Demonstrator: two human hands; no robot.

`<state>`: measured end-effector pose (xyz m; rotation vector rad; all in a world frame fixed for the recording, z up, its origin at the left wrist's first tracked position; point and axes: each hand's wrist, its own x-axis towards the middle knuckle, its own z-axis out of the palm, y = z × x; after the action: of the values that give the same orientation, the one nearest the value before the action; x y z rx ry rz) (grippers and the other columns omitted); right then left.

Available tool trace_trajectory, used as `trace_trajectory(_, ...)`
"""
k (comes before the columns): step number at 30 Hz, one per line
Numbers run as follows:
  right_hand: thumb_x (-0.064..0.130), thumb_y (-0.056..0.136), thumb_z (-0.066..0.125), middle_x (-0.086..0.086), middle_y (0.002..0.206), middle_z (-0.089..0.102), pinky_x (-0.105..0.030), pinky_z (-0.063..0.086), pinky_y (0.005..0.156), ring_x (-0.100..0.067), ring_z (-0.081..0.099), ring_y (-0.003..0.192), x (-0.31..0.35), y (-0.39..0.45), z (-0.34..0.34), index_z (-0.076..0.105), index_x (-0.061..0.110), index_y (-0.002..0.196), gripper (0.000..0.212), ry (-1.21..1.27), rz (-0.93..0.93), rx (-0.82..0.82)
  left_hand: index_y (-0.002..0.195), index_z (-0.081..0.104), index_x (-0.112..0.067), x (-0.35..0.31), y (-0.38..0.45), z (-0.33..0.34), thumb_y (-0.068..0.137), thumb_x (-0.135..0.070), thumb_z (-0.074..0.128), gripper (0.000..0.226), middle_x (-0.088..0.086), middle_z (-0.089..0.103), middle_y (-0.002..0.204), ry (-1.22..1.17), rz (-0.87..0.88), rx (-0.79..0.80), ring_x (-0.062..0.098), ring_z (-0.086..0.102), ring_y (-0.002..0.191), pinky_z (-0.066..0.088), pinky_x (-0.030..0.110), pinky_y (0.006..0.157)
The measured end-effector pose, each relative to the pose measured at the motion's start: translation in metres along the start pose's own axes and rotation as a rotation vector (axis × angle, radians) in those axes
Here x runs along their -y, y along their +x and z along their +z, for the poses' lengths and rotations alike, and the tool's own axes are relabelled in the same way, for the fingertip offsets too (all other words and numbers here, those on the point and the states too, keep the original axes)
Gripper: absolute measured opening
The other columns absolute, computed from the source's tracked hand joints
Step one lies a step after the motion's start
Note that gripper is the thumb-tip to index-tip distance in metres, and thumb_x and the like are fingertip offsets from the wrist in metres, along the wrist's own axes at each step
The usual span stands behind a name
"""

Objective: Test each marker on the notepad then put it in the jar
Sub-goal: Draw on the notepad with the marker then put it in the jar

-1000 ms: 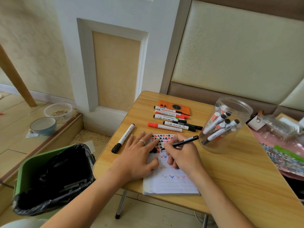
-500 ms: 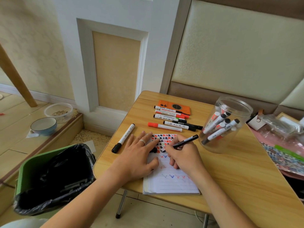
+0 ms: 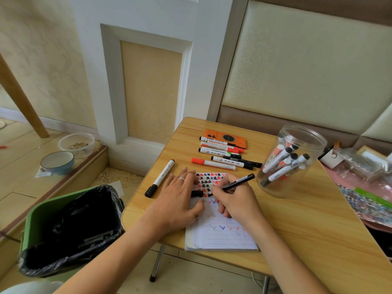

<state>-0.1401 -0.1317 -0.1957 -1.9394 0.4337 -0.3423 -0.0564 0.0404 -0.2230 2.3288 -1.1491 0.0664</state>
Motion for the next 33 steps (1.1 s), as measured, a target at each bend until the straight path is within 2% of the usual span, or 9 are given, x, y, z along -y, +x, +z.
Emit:
trace_trajectory(3, 0.014, 0.094, 0.067, -0.025, 0.064, 0.065, -0.028, 0.041, 0.042, -0.023, 0.053, 0.045, -0.001, -0.001, 0.000, 0.057, 0.006, 0.088, 0.014, -0.001, -0.010, 0.009, 0.116, 0.041, -0.029, -0.001, -0.002, 0.000, 0.095, -0.045, 0.049, 0.028, -0.003, 0.048, 0.144, -0.040, 0.012, -0.088, 0.010, 0.017, 0.153, 0.022, 0.028, 0.117)
trace_trajectory(7, 0.015, 0.094, 0.068, -0.022, 0.061, 0.065, -0.027, 0.041, 0.042, -0.023, 0.052, 0.043, -0.002, 0.000, 0.000, 0.058, 0.009, 0.086, 0.014, -0.003, -0.009, 0.011, 0.109, 0.049, -0.027, -0.003, -0.001, 0.000, 0.095, -0.034, 0.056, 0.018, -0.003, 0.049, 0.141, 0.001, 0.042, -0.113, 0.012, 0.026, 0.148, 0.027, 0.025, 0.109)
trace_trajectory(11, 0.018, 0.097, 0.069, -0.016, 0.063, 0.066, -0.025, 0.039, 0.042, -0.022, 0.053, 0.044, 0.002, -0.003, -0.002, 0.059, 0.008, 0.088, 0.017, 0.118, -0.005, 0.006, 0.104, 0.054, -0.027, -0.002, 0.000, -0.001, 0.094, -0.033, 0.061, 0.013, -0.008, 0.052, 0.123, 0.022, 0.085, -0.196, 0.012, 0.048, 0.113, 0.041, 0.028, 0.092)
trace_trajectory(14, 0.017, 0.097, 0.071, -0.010, 0.070, 0.067, -0.024, 0.038, 0.041, -0.018, 0.056, 0.049, 0.006, -0.007, -0.003, 0.058, 0.005, 0.091, 0.019, 0.235, 0.004, 0.008, 0.105, 0.058, -0.028, -0.002, 0.001, -0.003, 0.097, -0.037, 0.055, 0.012, -0.011, 0.052, 0.110, 0.044, 0.113, -0.247, 0.010, 0.042, 0.098, 0.042, 0.029, 0.082)
trace_trajectory(18, 0.017, 0.096, 0.072, -0.008, 0.068, 0.066, -0.023, 0.034, 0.041, -0.014, 0.052, 0.047, 0.009, -0.010, -0.004, 0.060, 0.006, 0.090, 0.017, 0.254, -0.028, 0.067, 0.108, 0.059, -0.028, -0.002, 0.001, -0.004, 0.100, -0.043, 0.041, 0.025, -0.011, 0.054, 0.105, 0.041, 0.128, -0.264, 0.010, 0.041, 0.093, 0.040, 0.027, 0.078)
trace_trajectory(24, 0.019, 0.091, 0.077, 0.009, 0.056, 0.060, -0.020, 0.033, 0.042, -0.009, 0.043, 0.046, 0.012, -0.011, -0.004, 0.071, 0.012, 0.089, 0.009, 0.196, -0.102, 0.174, 0.110, 0.061, -0.022, -0.004, 0.000, -0.006, 0.103, -0.039, 0.037, 0.030, -0.008, 0.058, 0.100, -0.064, 0.213, -0.206, 0.008, 0.047, 0.092, 0.029, 0.006, 0.089)
trace_trajectory(26, 0.038, 0.094, 0.071, 0.002, 0.062, 0.061, -0.022, 0.032, 0.042, -0.010, 0.045, 0.046, 0.014, -0.013, -0.007, 0.077, 0.017, 0.088, 0.022, 0.264, -0.076, 0.178, 0.109, 0.060, -0.022, -0.004, -0.001, -0.006, 0.103, -0.038, 0.039, 0.027, -0.010, 0.058, 0.101, -0.073, 0.200, -0.230, 0.009, 0.047, 0.093, 0.033, 0.012, 0.085)
trace_trajectory(29, 0.057, 0.096, 0.044, -0.006, 0.071, 0.058, -0.024, 0.032, 0.044, -0.014, 0.047, 0.052, 0.011, -0.009, -0.013, 0.078, 0.013, 0.103, 0.056, 0.449, 0.014, 0.176, 0.107, 0.059, -0.023, -0.004, -0.001, -0.006, 0.103, -0.036, 0.044, 0.020, -0.009, 0.058, 0.099, -0.070, 0.187, -0.264, 0.009, 0.044, 0.091, 0.035, 0.023, 0.078)
trace_trajectory(33, 0.030, 0.083, 0.056, -0.001, 0.066, 0.044, -0.022, 0.023, 0.041, -0.013, 0.037, 0.049, 0.006, -0.006, -0.013, 0.071, 0.017, 0.092, 0.022, 0.472, 0.009, 0.116, 0.106, 0.058, -0.023, -0.004, -0.001, -0.006, 0.103, -0.039, 0.042, 0.023, -0.008, 0.057, 0.100, -0.040, 0.186, -0.259, 0.012, 0.046, 0.092, 0.034, 0.023, 0.078)
